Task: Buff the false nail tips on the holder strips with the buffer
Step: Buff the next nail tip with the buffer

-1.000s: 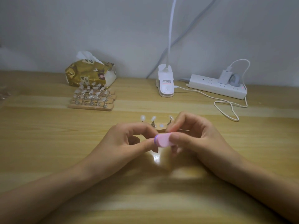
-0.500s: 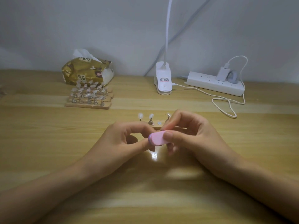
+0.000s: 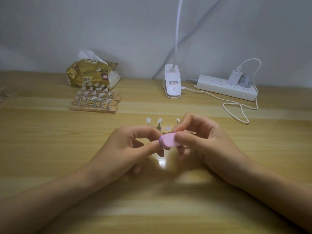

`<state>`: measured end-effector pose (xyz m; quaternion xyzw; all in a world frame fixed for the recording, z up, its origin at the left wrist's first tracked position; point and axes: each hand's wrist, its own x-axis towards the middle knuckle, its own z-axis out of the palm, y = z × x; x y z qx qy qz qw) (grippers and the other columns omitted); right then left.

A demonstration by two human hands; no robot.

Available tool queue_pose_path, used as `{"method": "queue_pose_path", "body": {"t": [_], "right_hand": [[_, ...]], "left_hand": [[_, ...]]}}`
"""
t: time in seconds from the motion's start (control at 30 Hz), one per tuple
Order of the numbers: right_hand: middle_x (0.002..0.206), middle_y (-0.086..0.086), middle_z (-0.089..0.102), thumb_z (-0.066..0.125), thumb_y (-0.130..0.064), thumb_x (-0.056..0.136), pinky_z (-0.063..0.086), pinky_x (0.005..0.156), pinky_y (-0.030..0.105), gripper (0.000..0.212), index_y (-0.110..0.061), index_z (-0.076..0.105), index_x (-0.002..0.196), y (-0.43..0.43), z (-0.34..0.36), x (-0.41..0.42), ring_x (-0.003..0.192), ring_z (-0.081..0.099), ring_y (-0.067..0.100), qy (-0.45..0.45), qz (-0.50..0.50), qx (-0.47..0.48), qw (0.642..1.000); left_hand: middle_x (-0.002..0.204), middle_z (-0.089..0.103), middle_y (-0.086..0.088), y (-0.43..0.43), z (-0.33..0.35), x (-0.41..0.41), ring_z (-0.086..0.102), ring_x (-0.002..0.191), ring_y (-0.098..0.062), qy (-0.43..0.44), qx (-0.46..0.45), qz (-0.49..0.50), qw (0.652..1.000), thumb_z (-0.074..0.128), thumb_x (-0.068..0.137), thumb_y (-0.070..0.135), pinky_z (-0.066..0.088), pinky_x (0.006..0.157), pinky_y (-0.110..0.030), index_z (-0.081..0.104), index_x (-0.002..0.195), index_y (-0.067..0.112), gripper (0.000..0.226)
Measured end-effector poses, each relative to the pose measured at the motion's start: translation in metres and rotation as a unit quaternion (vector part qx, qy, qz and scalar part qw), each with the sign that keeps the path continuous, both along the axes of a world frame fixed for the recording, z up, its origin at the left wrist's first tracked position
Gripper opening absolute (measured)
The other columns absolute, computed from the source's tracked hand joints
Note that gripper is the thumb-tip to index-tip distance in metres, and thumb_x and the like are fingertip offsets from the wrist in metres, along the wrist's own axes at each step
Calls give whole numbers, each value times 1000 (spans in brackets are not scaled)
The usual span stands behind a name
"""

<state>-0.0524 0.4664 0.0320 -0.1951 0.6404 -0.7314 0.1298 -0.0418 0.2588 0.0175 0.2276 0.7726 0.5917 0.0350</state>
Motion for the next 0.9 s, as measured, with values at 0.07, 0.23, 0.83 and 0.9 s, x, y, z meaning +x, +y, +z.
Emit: {"method": "queue_pose_path", "body": {"t": [0.07,0.23,0.83,0.9], "right_hand": [[79,10,65,76,-14,76,54,55,21,11,-18,67,72,0,0,-1,60,58,10,-16,-16,-9,1000],[82,10,70,78,-9,78,55,56,21,14,-17,69,73,2,1,-2,60,60,10,14,-18,20,1000],[82,12,70,80,-11,75,54,55,20,13,-18,70,71,0,3,-1,59,60,10,2,-32,11,999],[80,8,70,80,-8,77,55,57,21,13,-16,70,74,-1,3,1,59,62,10,17,-6,27,999]], "left_hand": [[75,70,4,0,1,0,44,36,-8,-4,3,5,1000,69,83,39,33,40,-18,72,81,29,10],[68,67,10,2,2,0,41,36,-4,-1,-1,0,1000,69,82,41,31,40,-15,71,78,29,13],[69,67,7,2,2,0,38,37,-3,-4,0,2,1000,70,82,37,30,38,-15,72,79,25,13],[63,64,12,2,3,1,38,36,-1,-1,-6,-2,1000,70,81,40,29,38,-13,70,77,25,16]]}}
